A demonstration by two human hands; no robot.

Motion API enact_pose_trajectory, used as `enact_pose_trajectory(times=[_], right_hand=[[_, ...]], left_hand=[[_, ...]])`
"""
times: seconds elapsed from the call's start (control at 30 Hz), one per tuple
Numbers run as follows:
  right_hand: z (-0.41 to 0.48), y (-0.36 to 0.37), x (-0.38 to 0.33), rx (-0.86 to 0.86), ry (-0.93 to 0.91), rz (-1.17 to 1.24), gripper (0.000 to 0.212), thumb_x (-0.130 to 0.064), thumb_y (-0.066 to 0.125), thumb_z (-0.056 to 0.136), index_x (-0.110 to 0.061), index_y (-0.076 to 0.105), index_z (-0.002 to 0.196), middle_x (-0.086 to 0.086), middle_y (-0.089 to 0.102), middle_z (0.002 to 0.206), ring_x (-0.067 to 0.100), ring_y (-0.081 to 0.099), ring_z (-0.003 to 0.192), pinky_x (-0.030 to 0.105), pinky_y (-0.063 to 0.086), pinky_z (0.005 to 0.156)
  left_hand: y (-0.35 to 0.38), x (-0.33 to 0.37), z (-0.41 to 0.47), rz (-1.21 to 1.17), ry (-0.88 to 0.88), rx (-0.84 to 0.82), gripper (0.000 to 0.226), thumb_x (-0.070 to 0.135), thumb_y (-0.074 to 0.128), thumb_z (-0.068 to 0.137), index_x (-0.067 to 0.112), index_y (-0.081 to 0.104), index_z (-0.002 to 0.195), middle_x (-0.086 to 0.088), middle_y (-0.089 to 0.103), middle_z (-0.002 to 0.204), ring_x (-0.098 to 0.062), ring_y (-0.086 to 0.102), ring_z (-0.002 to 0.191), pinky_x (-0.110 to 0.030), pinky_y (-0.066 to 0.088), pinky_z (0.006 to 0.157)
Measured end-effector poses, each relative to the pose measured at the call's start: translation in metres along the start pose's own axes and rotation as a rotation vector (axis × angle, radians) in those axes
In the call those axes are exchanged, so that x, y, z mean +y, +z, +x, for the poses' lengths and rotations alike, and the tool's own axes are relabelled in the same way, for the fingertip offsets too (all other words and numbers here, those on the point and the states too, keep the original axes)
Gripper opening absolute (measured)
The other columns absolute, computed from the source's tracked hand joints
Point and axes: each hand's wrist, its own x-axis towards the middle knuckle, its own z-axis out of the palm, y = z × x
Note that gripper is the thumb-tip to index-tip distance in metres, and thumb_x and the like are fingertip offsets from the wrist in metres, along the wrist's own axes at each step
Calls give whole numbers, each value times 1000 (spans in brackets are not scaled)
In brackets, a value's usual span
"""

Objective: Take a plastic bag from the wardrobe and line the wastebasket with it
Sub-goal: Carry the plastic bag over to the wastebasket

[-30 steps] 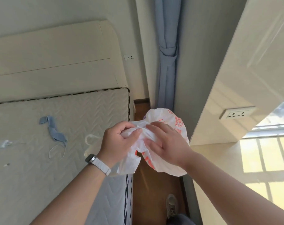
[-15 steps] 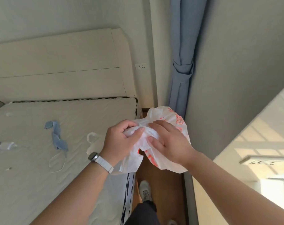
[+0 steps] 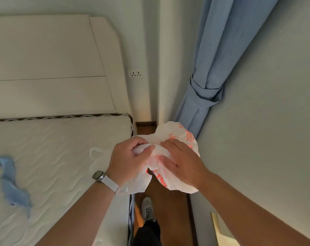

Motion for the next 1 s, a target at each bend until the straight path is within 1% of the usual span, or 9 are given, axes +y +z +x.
enact_pose_trajectory(times=[0.1,0.27,0.43,0.53,0.6,0.67,0.83,0.93,1.0], right_hand=[[49,11,13,-46,20,-18,47,-49,44,98,-25,46,139,-3,50,141,18,47,124,31,34,106],[110,47,40,-64,94,-8,49,-52,45,96,-26,48,137,-5,52,140,17,48,124,28,29,106],[147,111,90,-21,208,28,44,-51,51,93,-24,56,127,-2,62,127,21,59,112,39,47,99],[151,167,131,-30,245,41,40,-45,59,93,-23,56,126,-1,63,125,20,61,110,35,45,98],[155,203,159,-42,248,44,39,-43,57,94,-22,56,126,-1,63,124,20,60,110,33,45,97],[160,241,190,-70,263,49,38,-41,54,96,-20,55,128,0,62,125,20,58,112,29,42,95],[166,340,264,-166,329,69,42,-46,45,98,-25,47,135,-4,56,132,16,53,118,30,41,97],[164,394,299,-173,371,101,42,-50,41,98,-29,45,134,-7,57,130,13,55,114,24,39,91],[162,423,319,-154,385,153,41,-50,40,98,-30,45,133,-7,57,128,12,56,112,25,42,90]], left_hand=[[0,-36,47,-10,-20,-25,10,49,67,75,49,57,75,28,66,79,-2,65,73,-12,50,60],[18,-105,107,-2,-157,-67,18,31,77,82,41,62,78,22,68,76,-1,65,76,-18,55,63],[63,-179,130,-11,-298,-72,13,29,74,83,34,64,79,17,68,74,-1,64,74,-12,51,61],[105,-232,128,19,-390,-73,9,34,73,84,29,66,82,16,68,77,-2,64,73,-21,56,65],[135,-270,126,38,-429,-73,9,35,72,84,29,66,80,15,68,75,-3,64,72,-29,59,68],[166,-308,123,74,-427,-96,11,37,70,85,28,66,81,14,68,75,-4,64,72,-33,59,69],[231,-397,116,169,-392,-172,17,45,63,89,28,64,91,16,66,81,-5,62,76,-29,58,72],[266,-444,110,225,-330,-251,21,47,60,91,27,64,96,10,67,84,-9,63,77,-31,59,73],[287,-468,108,247,-305,-280,20,46,60,91,27,64,95,9,67,85,-10,64,77,-28,57,71]])
